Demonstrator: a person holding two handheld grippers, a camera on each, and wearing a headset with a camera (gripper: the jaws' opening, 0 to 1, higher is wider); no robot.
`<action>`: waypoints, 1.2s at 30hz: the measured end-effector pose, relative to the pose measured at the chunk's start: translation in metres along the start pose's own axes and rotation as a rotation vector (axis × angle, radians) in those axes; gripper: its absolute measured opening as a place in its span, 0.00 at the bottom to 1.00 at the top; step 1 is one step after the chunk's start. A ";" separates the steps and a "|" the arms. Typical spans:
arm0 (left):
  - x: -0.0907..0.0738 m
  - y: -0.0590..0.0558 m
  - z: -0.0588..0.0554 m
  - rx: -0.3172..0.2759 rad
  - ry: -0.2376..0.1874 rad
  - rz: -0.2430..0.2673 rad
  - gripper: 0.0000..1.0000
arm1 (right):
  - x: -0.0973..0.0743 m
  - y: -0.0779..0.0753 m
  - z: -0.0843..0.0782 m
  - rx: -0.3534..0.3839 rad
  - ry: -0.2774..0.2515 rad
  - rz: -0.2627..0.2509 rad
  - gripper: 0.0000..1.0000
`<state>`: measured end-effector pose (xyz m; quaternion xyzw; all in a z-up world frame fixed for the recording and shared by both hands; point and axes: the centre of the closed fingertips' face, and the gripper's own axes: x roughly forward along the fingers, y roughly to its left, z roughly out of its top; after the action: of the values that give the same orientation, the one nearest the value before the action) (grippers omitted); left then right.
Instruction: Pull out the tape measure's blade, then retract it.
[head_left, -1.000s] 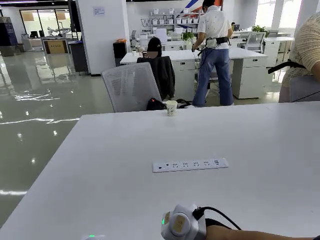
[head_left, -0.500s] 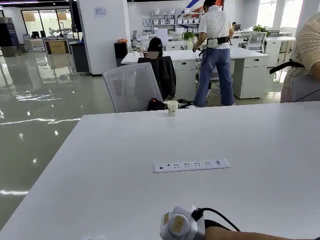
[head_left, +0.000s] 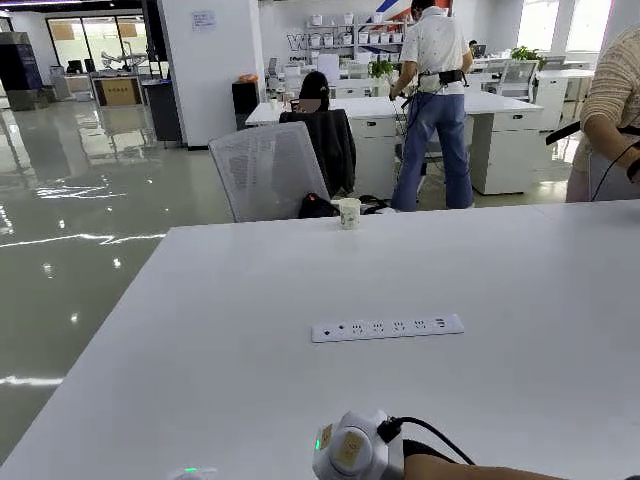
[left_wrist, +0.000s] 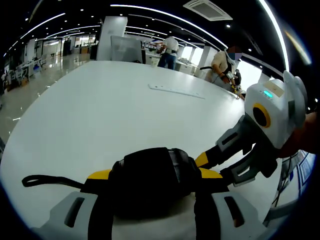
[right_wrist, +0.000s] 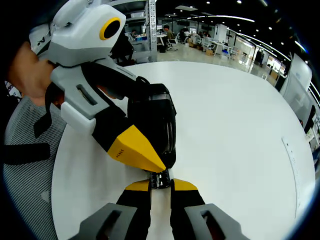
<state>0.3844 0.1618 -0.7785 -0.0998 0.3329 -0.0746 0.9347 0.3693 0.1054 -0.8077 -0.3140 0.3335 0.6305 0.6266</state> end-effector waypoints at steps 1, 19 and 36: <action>0.000 0.000 0.000 -0.001 0.000 0.001 0.60 | 0.000 0.000 0.001 0.004 -0.005 0.000 0.11; 0.000 0.000 0.000 0.001 -0.002 0.002 0.60 | 0.004 0.002 0.005 -0.006 -0.005 0.002 0.11; 0.000 -0.001 0.000 0.019 -0.019 0.004 0.62 | 0.005 0.004 0.007 0.001 0.009 -0.007 0.12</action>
<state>0.3844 0.1606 -0.7781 -0.0908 0.3234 -0.0750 0.9389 0.3656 0.1144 -0.8078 -0.3177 0.3355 0.6270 0.6272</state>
